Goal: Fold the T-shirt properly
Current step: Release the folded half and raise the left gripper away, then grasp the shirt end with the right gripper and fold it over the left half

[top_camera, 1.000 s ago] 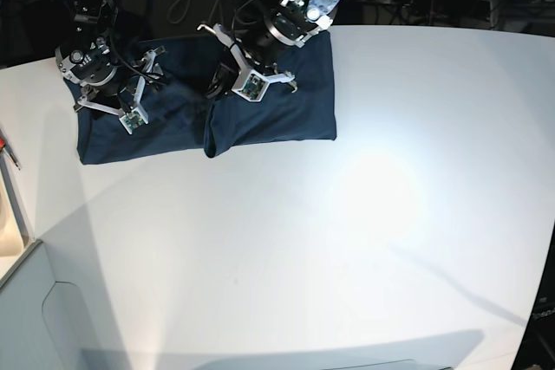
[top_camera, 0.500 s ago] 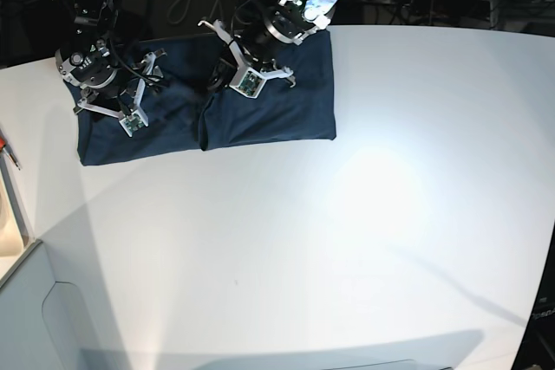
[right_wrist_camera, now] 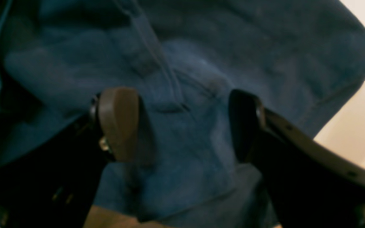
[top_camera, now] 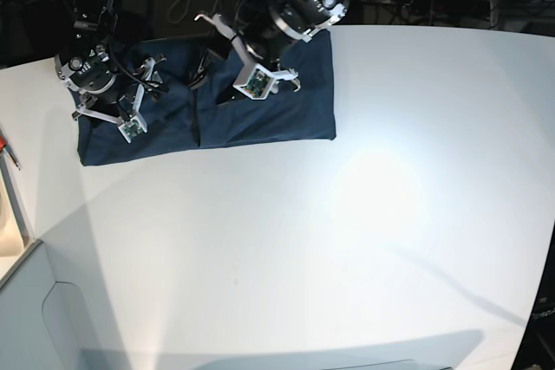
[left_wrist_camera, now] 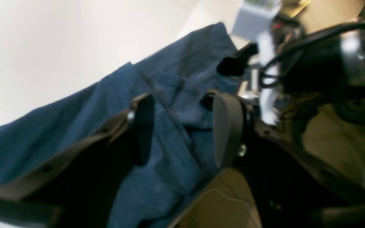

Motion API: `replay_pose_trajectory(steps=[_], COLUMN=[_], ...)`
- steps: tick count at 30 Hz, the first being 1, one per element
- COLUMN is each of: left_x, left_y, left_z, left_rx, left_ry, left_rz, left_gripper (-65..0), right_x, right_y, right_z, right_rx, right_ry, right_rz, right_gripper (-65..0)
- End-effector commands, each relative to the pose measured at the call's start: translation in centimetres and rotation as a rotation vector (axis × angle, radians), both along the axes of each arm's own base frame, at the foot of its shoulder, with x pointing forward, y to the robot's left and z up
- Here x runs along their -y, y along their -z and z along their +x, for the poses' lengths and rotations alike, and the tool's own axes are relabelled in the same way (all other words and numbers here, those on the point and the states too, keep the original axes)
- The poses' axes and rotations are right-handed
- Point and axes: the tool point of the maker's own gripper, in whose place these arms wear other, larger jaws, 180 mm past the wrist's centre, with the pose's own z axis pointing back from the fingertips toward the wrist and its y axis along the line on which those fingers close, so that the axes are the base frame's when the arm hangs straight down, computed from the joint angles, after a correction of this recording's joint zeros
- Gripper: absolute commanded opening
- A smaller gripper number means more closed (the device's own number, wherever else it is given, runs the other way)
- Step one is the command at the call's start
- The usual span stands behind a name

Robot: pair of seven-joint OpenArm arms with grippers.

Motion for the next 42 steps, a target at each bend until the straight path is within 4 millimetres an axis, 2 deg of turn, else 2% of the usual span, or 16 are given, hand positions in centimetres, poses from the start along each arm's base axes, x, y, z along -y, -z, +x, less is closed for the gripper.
replay_pose_trajectory(steps=[1, 5, 8, 13, 16, 21, 26, 28, 30, 32, 37, 38, 42], left_x=[-1.3, -3.5, -6.1, -10.7, -13.8, -19.6, -23.6, -24.5, -24.8, -24.8, -24.9, -25.0, -24.7], left_y=[-0.1, 2.0, 2.8, 2.6, 2.1, 1.6, 1.5, 2.5, 3.9, 5.1, 7.7, 8.1, 9.1], left_z=[0.7, 0.5, 0.6, 2.2, 3.2, 4.3, 4.3, 3.8, 3.1, 2.6, 1.6, 1.4, 1.0], left_rx=[0.016, -0.032, -0.046, -0.053, -0.08, -0.098, -0.102, -0.129, -0.169, -0.203, -0.278, -0.286, -0.316], left_ry=[-0.044, -0.091, -0.148, -0.283, -0.383, -0.535, -0.632, -0.66, -0.667, -0.67, -0.695, -0.702, -0.703], left_rz=[0.011, 0.061, 0.1, 0.102, 0.037, -0.026, -0.025, -0.006, 0.001, 0.007, 0.007, 0.008, 0.005], left_gripper=[-35.9, -35.9, -35.9, -35.9, -35.9, -35.9, -35.9, -35.9, -35.9, -35.9, -35.9, -35.9, -35.9], right_x=[0.0, 0.3, 2.1, 5.3, 6.9, 8.7, 8.8, 8.8, 8.5, 8.2, 7.8, 7.8, 7.9], right_y=[-1.0, -1.2, -2.1, -2.7, -2.1, 1.0, 3.3, 3.7, 4.3, 4.7, 6.0, 6.1, 5.8], right_z=[0.9, 1.0, 1.0, 1.4, 1.3, 0.5, -0.2, -0.5, -0.9, -1.0, -1.7, -1.8, -1.6], right_rx=[0.042, 0.047, 0.074, 0.098, 0.085, 0.005, -0.058, -0.073, -0.092, -0.105, -0.148, -0.15, -0.138], right_ry=[-0.021, -0.016, 0.045, 0.149, 0.209, 0.304, 0.345, 0.345, 0.346, 0.348, 0.355, 0.355, 0.354], right_rz=[-0.002, -0.005, -0.021, -0.036, -0.025, 0.033, 0.084, 0.09, 0.1, 0.111, 0.136, 0.137, 0.131], right_gripper=[-22.4, -22.2, -22.0, -21.8, -21.8, -18.4, -18.1, -18.5, -22.8, -30.6, -60.7, -65.0, -65.0])
